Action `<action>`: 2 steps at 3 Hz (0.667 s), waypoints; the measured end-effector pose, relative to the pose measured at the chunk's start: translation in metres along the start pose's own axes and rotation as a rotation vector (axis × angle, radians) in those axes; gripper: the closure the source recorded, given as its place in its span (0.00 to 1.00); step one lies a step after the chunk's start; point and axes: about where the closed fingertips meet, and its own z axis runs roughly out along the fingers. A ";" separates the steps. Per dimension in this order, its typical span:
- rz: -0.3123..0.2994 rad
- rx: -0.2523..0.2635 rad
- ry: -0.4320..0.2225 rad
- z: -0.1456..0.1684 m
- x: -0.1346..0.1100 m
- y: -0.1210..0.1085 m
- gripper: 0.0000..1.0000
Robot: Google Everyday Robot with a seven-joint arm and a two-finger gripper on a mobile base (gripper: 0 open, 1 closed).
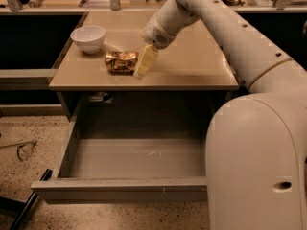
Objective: Place orange can into top drawer
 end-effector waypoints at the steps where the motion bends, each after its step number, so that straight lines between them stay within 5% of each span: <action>1: 0.006 -0.025 0.033 0.014 -0.010 -0.003 0.00; 2: 0.007 -0.042 0.055 0.027 -0.023 -0.005 0.00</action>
Offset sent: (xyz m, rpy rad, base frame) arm 0.0136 0.0517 0.0014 -0.0834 0.0509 0.0154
